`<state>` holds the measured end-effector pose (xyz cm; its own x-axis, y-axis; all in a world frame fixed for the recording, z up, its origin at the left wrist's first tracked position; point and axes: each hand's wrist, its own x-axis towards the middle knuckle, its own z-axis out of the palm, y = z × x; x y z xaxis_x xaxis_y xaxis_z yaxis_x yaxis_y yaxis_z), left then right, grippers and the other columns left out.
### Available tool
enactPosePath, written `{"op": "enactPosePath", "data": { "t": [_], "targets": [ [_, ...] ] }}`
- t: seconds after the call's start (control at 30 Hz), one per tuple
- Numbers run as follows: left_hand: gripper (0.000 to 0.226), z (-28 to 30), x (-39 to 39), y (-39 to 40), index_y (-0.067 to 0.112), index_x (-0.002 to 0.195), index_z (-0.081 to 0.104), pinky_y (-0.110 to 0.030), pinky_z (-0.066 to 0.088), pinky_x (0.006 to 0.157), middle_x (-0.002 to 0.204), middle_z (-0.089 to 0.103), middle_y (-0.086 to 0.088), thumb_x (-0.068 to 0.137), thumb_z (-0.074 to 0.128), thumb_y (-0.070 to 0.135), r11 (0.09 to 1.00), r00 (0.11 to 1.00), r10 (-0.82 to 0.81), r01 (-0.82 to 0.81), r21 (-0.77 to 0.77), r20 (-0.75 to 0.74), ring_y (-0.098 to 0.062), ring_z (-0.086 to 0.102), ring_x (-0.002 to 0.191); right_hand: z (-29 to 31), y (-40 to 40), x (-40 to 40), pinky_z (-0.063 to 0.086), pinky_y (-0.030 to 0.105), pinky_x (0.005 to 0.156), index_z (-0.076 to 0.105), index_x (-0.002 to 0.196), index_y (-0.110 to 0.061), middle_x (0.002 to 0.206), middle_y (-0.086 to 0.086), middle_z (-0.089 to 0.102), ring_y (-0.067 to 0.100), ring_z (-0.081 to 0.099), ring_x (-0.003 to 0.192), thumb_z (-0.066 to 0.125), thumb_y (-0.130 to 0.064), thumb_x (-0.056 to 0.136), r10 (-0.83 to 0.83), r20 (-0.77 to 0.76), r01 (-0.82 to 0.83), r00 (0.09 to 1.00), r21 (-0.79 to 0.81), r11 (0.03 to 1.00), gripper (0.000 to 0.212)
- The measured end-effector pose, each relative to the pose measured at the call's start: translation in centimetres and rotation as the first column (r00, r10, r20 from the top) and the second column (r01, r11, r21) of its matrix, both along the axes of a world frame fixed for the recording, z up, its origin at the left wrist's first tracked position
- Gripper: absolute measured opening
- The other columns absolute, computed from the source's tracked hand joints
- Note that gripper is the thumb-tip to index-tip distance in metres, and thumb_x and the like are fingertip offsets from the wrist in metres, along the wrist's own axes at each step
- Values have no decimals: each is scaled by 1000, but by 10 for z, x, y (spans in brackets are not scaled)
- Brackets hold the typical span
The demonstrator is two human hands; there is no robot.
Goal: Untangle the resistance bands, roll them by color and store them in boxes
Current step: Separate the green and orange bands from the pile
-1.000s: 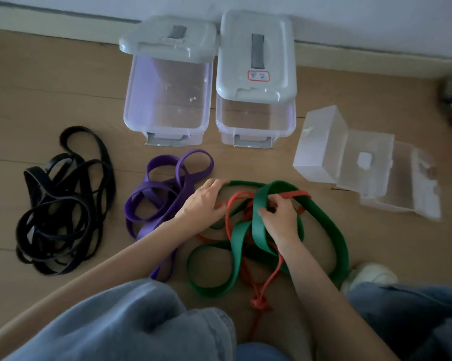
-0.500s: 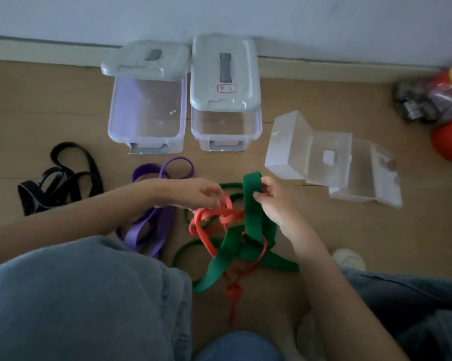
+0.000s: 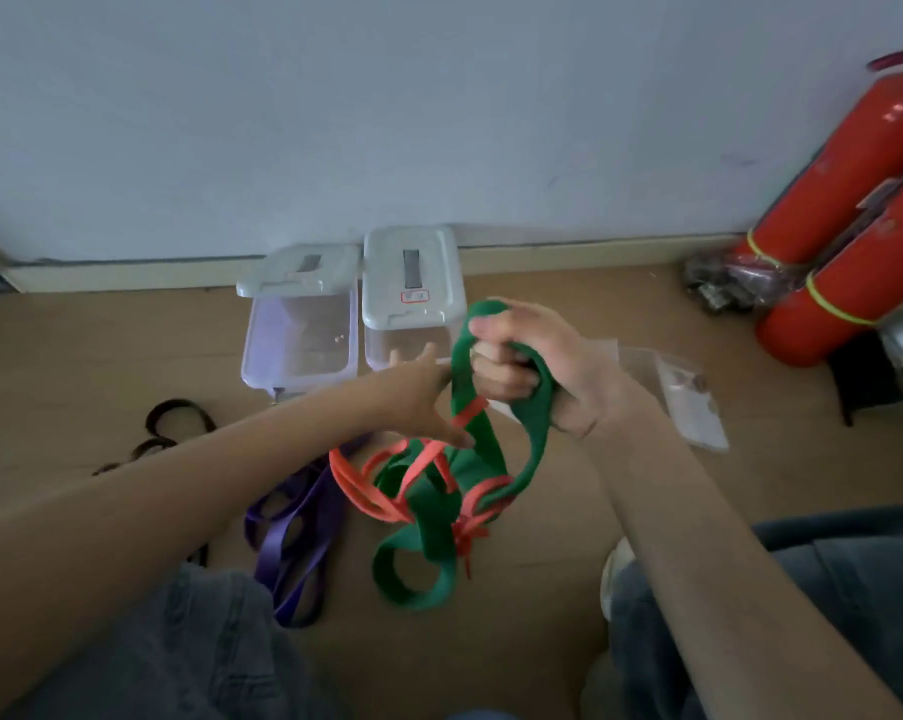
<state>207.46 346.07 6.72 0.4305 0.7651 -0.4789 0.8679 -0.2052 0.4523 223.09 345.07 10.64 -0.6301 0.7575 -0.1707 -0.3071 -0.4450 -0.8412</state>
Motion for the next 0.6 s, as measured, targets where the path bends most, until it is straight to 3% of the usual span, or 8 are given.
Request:
{"op": "enactPosePath", "data": {
  "t": [0.07,0.13,0.23,0.33,0.43,0.53,0.57,0.6],
  "targets": [
    [39,2,-1,-15,17,119,55,-15,45,87,123,60,-7,84,66,30,989,946,148,-134,-67,290,-14,58,100,21,-1,-2,19,18,37,38,50,-20,44,-8,24,3,23,33,48,-10,82,-86,-182,86,980,-8,996,35],
    [25,-1,-3,-30,7,110,59,-25,50,88,109,65,-11,88,62,18,977,884,204,-161,-138,421,-20,63,97,39,1,1,22,18,36,33,51,-20,44,-8,22,4,22,33,48,-10,84,-169,-200,179,965,32,983,38],
    [19,4,-12,-42,8,109,54,-26,51,84,97,62,-6,91,57,13,962,835,264,-192,-193,482,-11,61,85,56,3,4,22,21,39,35,56,-16,44,-5,28,8,25,34,49,-7,89,-282,47,266,958,213,940,38],
    [25,29,-17,-40,11,115,47,-22,54,70,87,66,-3,92,55,13,923,716,383,-273,-271,583,-8,66,76,68,5,17,27,23,42,49,69,-12,44,-6,39,12,32,37,60,-16,88,-409,308,275,859,397,876,22],
    [7,65,-17,-36,12,97,52,-20,51,57,65,66,3,93,51,17,867,481,493,-340,-364,725,-8,63,59,67,12,38,40,24,53,54,89,-10,67,2,58,13,49,53,56,-37,90,-500,732,-16,462,571,821,27],
    [23,84,-20,-37,7,79,56,-20,49,48,59,57,-1,96,46,20,756,103,626,-327,-567,773,-11,54,48,47,12,42,45,38,90,39,132,-9,132,20,50,29,54,109,43,-42,94,-393,919,-395,14,366,843,51],
    [27,85,-21,-41,7,75,57,-20,48,46,58,56,-2,95,46,21,708,34,673,-322,-629,739,-11,52,46,44,10,38,39,43,99,27,142,-14,143,16,39,32,45,124,44,-44,94,-401,915,-467,-36,339,817,59],
    [28,81,-19,-45,7,72,58,-20,47,46,58,55,-3,94,47,21,672,18,708,-324,-666,706,-11,50,45,44,6,34,39,41,98,22,145,-17,144,11,39,29,43,126,44,-47,93,-418,908,-509,23,370,777,64]
  ]
}}
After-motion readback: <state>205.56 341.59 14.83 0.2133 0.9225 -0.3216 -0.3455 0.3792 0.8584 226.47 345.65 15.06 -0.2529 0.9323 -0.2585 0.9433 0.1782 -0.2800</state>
